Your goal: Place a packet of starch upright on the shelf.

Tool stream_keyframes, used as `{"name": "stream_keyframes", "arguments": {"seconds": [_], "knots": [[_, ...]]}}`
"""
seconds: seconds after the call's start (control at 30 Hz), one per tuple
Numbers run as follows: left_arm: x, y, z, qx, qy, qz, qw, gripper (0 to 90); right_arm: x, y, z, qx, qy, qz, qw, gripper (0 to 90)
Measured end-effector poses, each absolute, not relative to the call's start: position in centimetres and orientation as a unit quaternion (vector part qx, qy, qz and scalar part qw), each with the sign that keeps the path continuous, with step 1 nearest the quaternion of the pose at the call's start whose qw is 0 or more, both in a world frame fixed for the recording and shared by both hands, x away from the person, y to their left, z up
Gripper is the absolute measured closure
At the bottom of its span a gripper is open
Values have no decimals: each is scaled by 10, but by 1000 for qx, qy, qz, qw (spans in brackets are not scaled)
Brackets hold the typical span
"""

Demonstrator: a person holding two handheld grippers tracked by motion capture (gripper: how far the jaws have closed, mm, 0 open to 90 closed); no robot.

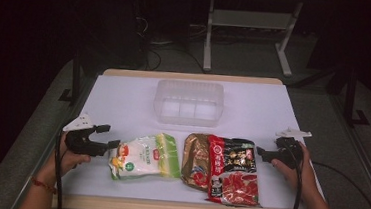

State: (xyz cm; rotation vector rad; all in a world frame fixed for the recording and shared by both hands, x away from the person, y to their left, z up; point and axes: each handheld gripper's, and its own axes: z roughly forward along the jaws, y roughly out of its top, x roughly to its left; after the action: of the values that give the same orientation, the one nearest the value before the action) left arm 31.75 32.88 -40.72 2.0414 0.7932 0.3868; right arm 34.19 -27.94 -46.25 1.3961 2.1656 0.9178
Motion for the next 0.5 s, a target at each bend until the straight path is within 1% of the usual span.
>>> {"name": "stream_keyframes", "arguments": {"seconds": [0.03,0.2,0.5], "knots": [[317,326,-407,829,310,150,440,241,342,-279,-463,500,776,328,202,134],[318,321,-409,839,303,129,433,211,342,-279,-463,500,776,329,202,134],[326,300,-405,858,278,128,412,199,342,-279,-462,499,776,328,203,134]]}}
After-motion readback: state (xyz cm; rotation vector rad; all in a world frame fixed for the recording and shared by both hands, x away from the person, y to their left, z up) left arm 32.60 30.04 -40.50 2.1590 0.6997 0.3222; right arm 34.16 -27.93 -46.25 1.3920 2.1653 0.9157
